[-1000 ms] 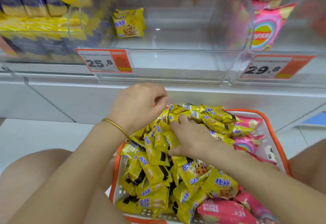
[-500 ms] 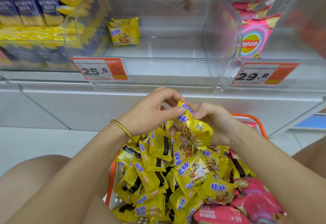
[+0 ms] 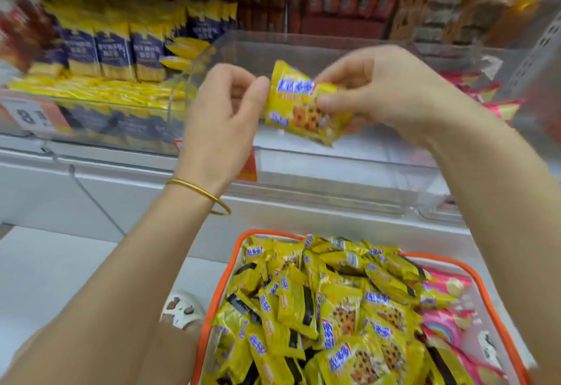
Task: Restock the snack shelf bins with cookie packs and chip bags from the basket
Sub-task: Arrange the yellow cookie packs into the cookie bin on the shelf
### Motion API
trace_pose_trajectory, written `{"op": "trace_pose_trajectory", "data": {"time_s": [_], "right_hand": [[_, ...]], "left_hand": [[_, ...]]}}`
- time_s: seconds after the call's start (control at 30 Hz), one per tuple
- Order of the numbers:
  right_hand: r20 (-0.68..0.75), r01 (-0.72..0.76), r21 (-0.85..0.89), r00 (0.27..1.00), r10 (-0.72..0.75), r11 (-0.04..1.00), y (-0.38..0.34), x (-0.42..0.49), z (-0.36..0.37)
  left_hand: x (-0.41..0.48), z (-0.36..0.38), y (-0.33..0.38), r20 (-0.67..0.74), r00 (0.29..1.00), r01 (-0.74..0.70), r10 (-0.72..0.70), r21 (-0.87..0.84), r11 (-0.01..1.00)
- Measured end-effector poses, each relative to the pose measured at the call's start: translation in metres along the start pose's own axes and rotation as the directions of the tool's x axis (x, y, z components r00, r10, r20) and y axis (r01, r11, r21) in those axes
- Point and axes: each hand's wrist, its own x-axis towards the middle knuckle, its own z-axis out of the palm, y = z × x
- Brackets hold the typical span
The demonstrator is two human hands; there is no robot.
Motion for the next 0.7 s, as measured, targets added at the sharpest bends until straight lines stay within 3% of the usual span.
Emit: {"op": "trace_pose_trajectory", "data": {"time_s": [0.03, 0.1, 0.17, 0.3, 0.4, 0.53, 0.7], "right_hand": [[-0.052, 0.005, -0.078, 0.999, -0.009, 0.997, 0.002, 0.026, 0.003], [-0.092, -0.025, -0.289, 0.996, -0.002, 0.957, 0.013, 0.078, 0.017], [-0.07, -0.023, -0.533, 0.997, -0.017, 0.846, 0.031, 0.123, 0.039], [0.064, 0.088, -0.728, 0.996, -0.061, 0.68, 0.057, 0.175, 0.08], [0.05, 0.076, -0.735, 0.997, -0.058, 0.673, 0.065, 0.192, 0.096], [-0.003, 0.076, -0.825, 0.99, -0.138, 0.56, 0.071, 0.199, 0.103], [0.016, 0.085, -0.82, 0.992, -0.126, 0.566, 0.071, 0.198, 0.103]], "left_hand": [[0.005, -0.004, -0.011, -0.007, 0.998, -0.054, 0.056, 0.166, 0.985], [0.004, -0.01, -0.031, 0.107, 0.986, -0.164, 0.128, 0.479, 0.862], [-0.003, -0.008, -0.039, 0.236, 0.965, -0.24, 0.118, 0.596, 0.767], [-0.01, -0.005, -0.043, 0.289, 0.939, -0.333, 0.184, 0.643, 0.69], [-0.01, -0.006, -0.047, 0.28, 0.942, -0.327, 0.184, 0.646, 0.689], [-0.009, -0.003, -0.049, 0.237, 0.942, -0.337, 0.24, 0.652, 0.68], [-0.007, 0.0, -0.051, 0.206, 0.943, -0.332, 0.262, 0.651, 0.682]]}}
